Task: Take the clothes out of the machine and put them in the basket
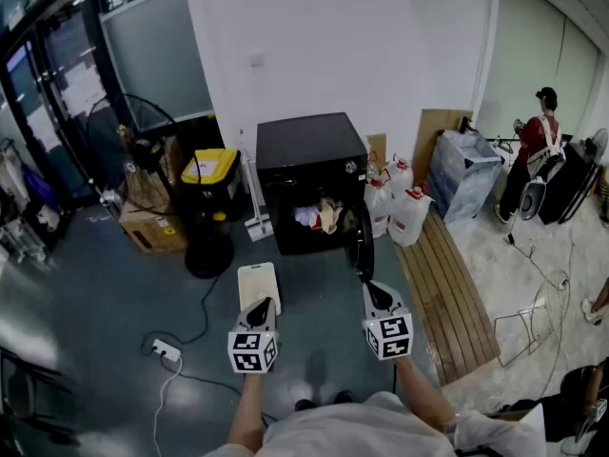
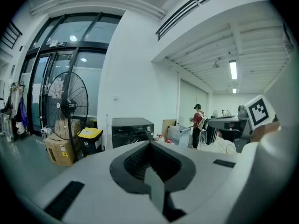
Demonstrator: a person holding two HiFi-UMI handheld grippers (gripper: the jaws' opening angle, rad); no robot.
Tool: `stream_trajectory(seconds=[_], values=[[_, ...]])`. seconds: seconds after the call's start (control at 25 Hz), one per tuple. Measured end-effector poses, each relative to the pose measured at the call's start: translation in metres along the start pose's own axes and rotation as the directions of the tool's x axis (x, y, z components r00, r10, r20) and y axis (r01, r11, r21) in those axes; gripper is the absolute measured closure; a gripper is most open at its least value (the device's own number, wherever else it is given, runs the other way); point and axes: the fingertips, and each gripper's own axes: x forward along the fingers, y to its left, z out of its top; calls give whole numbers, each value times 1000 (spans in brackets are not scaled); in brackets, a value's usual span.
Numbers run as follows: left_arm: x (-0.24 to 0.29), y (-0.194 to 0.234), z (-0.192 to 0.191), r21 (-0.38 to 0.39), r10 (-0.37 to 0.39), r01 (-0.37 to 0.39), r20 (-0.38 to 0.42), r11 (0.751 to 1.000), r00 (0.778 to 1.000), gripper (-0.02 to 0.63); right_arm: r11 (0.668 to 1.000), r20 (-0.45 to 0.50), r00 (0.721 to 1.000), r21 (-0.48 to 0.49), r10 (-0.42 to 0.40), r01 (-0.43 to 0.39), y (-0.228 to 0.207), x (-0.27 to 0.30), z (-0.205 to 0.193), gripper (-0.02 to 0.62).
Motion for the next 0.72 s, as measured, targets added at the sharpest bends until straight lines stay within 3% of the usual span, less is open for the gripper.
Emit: stream_trajectory(seconds=[0.72], values=[[30, -35, 6, -20, 45, -45, 12, 999, 999, 588, 998, 26, 999, 48, 33, -34, -49, 2, -10, 571]])
